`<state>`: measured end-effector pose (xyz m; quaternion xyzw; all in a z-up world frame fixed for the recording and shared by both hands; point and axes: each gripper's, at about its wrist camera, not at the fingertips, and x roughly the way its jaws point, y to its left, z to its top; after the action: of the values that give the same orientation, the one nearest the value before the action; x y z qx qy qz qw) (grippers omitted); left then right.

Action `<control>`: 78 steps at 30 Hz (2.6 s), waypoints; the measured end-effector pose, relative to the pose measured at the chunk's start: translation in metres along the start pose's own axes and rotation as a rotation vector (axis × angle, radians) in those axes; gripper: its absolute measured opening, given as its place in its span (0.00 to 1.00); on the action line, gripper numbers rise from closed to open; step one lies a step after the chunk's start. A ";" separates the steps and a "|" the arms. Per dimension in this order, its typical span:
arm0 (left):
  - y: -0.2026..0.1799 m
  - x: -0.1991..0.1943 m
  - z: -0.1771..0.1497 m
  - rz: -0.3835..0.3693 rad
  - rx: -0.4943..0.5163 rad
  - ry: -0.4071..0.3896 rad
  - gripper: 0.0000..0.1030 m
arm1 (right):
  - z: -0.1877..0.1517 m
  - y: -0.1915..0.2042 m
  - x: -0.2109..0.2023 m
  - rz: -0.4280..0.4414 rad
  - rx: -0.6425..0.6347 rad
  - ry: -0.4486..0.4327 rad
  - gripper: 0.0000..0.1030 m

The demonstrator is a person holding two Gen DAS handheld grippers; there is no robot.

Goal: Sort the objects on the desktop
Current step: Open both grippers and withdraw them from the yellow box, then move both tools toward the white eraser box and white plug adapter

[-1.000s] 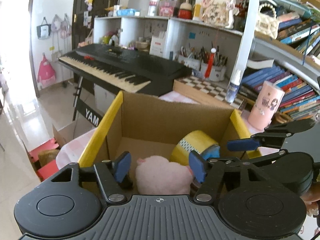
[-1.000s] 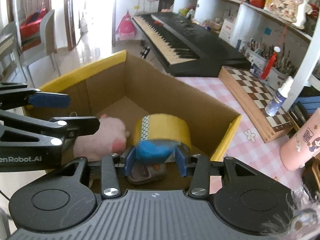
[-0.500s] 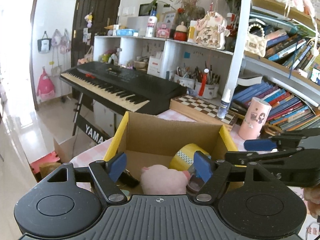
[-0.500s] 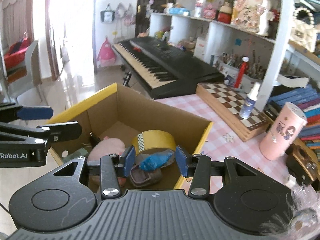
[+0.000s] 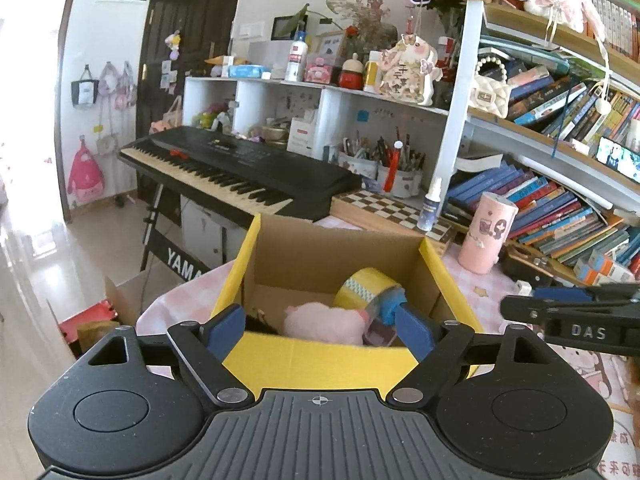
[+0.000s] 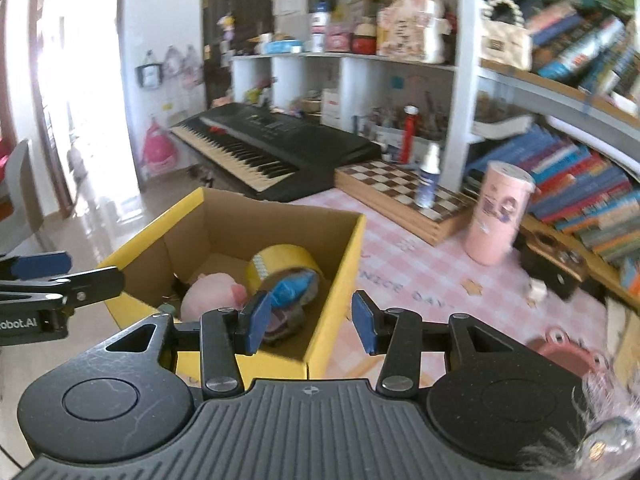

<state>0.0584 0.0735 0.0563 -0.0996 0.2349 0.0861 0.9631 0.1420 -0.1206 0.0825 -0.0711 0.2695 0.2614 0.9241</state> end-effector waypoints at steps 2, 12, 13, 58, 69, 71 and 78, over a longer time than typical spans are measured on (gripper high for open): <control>0.002 -0.005 -0.002 0.000 -0.001 0.004 0.83 | -0.007 -0.001 -0.008 -0.020 0.030 -0.002 0.41; 0.004 -0.027 -0.017 -0.024 0.023 0.022 0.83 | -0.044 -0.005 -0.045 -0.101 0.133 -0.003 0.41; 0.003 -0.030 -0.018 -0.028 0.028 0.022 0.83 | -0.048 -0.005 -0.049 -0.109 0.142 -0.003 0.41; -0.110 -0.047 -0.060 -0.390 0.294 0.089 0.83 | -0.146 -0.033 -0.141 -0.386 0.390 0.055 0.42; -0.148 -0.026 -0.058 -0.439 0.326 0.102 0.83 | -0.146 -0.066 -0.138 -0.414 0.418 0.066 0.42; -0.155 -0.022 -0.057 -0.445 0.329 0.105 0.83 | -0.144 -0.074 -0.137 -0.418 0.424 0.065 0.42; -0.180 -0.003 -0.053 -0.450 0.325 0.120 0.83 | -0.134 -0.106 -0.131 -0.418 0.439 0.061 0.42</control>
<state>0.0707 -0.1125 0.0389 0.0015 0.2740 -0.1748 0.9457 0.0417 -0.3059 0.0379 0.0684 0.3267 -0.0012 0.9427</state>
